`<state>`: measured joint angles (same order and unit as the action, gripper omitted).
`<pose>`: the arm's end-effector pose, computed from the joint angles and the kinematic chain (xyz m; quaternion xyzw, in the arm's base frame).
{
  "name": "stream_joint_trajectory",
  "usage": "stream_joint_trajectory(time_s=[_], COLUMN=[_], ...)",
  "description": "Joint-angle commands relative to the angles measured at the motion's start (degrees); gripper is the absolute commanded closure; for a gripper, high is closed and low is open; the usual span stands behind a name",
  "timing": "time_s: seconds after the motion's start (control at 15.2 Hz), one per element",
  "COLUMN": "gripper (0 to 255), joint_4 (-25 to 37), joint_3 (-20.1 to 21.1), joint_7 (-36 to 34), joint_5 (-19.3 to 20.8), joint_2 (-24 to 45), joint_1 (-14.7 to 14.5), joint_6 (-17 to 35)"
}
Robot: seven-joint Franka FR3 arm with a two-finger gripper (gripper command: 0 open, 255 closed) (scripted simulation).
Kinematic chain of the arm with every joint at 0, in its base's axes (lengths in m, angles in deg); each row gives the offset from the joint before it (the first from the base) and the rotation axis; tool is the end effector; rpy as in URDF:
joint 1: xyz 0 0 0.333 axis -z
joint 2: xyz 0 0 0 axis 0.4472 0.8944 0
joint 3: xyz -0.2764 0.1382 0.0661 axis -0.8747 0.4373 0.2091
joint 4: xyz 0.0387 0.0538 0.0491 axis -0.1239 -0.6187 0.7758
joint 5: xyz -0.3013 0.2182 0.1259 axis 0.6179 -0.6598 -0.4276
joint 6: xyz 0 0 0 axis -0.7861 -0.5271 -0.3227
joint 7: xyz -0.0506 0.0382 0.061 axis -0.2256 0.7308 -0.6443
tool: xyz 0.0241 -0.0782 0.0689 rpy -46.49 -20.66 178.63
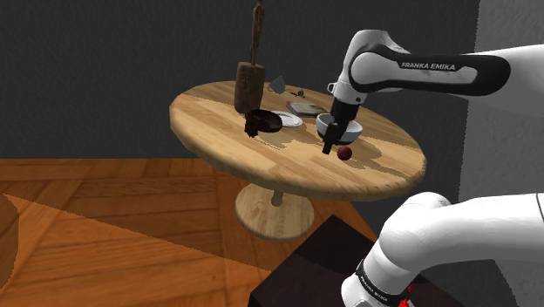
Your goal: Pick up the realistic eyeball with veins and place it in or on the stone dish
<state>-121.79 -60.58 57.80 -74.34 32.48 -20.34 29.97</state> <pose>0.3017 -0.0922 0.5206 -0.9967 -0.0810 0.0009 0.0016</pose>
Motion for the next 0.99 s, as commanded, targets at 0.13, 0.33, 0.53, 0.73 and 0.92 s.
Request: stream_joint_trajectory(time_s=[0.13,0.33,0.53,0.73,0.92], gripper=[0,0,0,0,0], joint_4=[-0.67,-0.34,0.65,2.30,2.87], joint_3=[-4.93,-8.71,-12.57,-16.54,-18.84], joint_7=[5.61,9.63,13.66,17.74,19.93], joint_5=[4.18,6.83,8.96,10.43,10.92], joint_2=[1.87,4.18,7.18,10.78,13.18], joint_1=[2.19,3.52,4.52,5.04,5.15], joint_6=[4.43,7.98,11.69,15.45,18.24])
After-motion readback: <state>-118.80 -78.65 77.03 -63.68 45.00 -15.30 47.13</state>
